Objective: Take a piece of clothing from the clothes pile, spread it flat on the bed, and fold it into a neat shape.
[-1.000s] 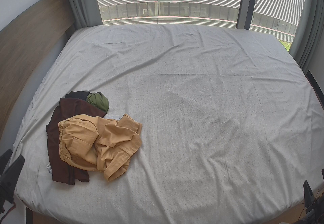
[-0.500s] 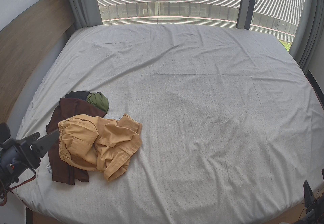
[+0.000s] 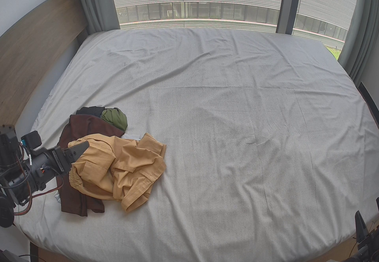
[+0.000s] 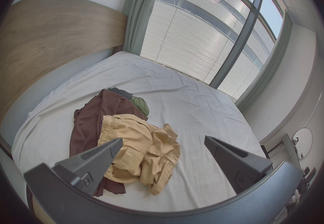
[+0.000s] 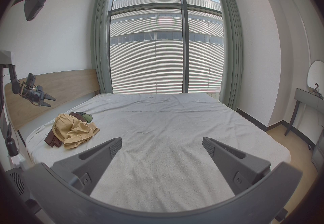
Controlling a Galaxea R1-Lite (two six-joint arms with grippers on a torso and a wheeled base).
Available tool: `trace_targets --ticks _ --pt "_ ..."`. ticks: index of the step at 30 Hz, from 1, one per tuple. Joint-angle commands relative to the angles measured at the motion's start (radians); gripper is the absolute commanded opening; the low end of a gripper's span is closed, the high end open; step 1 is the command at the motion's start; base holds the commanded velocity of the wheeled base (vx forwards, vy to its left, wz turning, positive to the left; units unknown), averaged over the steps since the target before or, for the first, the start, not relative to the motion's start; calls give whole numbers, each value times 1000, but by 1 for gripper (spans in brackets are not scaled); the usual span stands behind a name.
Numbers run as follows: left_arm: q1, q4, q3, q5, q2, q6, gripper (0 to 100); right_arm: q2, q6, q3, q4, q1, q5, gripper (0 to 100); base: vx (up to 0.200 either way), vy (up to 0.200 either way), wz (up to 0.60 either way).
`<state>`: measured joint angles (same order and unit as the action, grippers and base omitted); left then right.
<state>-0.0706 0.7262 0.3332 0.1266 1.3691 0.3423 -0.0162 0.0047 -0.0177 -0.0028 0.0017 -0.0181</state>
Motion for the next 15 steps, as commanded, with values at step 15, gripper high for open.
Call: trace_targets --ticks 15 --pt "215 91 3 169 281 -2 100 15 0 18 0 0 0 100 0 0 0"
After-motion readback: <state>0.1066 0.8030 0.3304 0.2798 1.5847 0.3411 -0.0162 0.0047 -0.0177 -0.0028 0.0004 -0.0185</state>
